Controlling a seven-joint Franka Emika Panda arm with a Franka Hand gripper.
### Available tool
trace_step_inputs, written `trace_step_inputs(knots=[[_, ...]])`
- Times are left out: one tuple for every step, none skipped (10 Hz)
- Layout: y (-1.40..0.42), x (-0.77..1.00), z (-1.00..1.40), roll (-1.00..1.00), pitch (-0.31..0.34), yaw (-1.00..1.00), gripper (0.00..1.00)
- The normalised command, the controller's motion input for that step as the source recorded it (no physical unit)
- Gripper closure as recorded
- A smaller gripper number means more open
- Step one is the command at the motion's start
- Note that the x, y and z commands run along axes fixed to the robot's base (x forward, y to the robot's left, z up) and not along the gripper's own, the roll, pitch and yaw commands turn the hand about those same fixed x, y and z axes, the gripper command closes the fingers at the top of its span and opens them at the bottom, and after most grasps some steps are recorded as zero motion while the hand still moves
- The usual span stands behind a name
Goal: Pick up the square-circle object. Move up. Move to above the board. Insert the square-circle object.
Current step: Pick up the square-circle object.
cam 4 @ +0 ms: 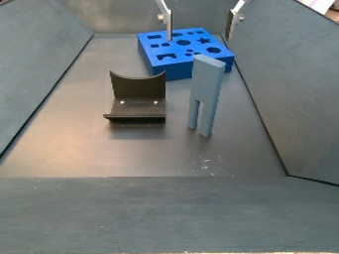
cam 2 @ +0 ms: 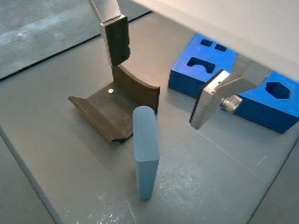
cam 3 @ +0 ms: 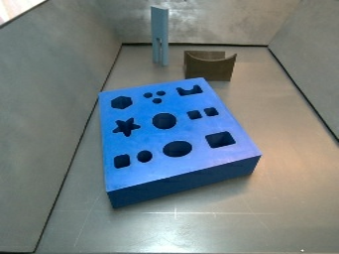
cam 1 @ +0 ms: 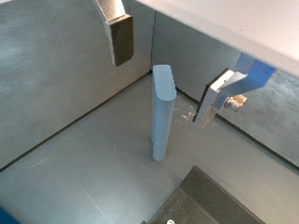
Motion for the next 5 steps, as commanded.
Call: trace_step_inputs(knots=[[0.0, 0.0, -0.05, 0.0, 0.0, -0.07, 0.0], [0.02, 0.0, 0.0, 0.0, 0.0, 0.0, 0.0], [0.08, -0.02, -0.07, -0.02, -0.039, 0.34, 0.0], [0.0, -0.05, 0.0, 0.0, -0.063, 0.15, 0.0], [0.04, 0.15, -0.02, 0.0, -0.05, -0.92, 0.0]])
